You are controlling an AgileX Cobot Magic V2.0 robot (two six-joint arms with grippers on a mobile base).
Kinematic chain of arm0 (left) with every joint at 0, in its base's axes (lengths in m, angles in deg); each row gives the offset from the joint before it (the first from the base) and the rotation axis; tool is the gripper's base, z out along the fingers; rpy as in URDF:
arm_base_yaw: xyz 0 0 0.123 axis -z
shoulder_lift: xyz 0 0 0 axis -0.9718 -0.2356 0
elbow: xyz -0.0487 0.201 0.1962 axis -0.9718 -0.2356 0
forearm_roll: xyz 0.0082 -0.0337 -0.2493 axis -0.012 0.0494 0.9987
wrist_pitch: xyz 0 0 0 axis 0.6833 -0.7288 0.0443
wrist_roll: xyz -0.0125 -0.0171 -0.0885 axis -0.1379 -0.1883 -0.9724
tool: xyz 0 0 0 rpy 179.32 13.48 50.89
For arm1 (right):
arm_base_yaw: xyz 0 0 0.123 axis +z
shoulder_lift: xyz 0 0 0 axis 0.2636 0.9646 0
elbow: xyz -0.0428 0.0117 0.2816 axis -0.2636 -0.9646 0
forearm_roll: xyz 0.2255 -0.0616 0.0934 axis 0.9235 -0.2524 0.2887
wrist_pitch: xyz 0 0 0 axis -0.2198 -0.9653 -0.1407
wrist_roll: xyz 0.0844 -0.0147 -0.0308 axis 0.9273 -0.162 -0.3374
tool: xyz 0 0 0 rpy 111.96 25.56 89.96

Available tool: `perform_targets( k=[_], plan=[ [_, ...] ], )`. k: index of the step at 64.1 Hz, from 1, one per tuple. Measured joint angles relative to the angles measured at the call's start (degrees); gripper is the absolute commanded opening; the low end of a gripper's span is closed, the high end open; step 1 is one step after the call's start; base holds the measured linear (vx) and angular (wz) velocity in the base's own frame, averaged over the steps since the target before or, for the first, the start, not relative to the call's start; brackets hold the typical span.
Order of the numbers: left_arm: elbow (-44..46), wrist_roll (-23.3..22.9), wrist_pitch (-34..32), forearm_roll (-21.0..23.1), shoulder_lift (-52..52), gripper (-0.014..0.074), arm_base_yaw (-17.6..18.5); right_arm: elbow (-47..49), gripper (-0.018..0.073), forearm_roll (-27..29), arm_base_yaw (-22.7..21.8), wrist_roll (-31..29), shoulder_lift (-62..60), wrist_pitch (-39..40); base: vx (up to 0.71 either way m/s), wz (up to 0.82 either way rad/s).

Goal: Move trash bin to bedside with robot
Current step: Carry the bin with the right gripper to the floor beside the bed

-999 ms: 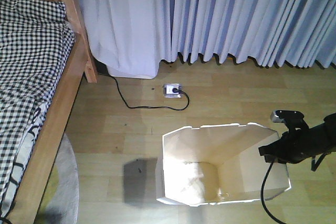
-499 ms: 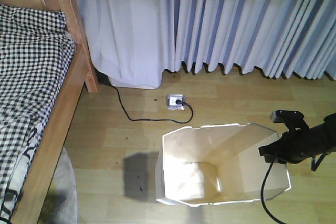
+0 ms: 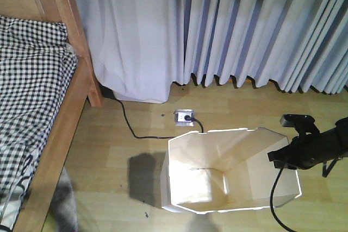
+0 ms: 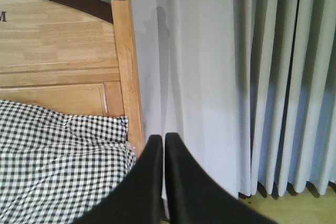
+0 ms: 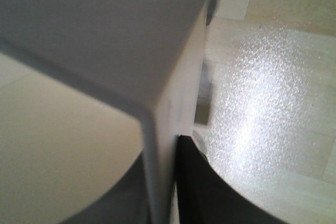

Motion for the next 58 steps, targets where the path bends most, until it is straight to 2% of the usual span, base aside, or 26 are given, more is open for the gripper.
perform_targets(
  k=[58],
  plan=[
    [0.0,0.0,0.0,0.0,0.0,-0.0006,0.0,0.0,-0.0002,0.0,0.0,0.0,0.0,0.0,0.16,-0.01]
  ],
)
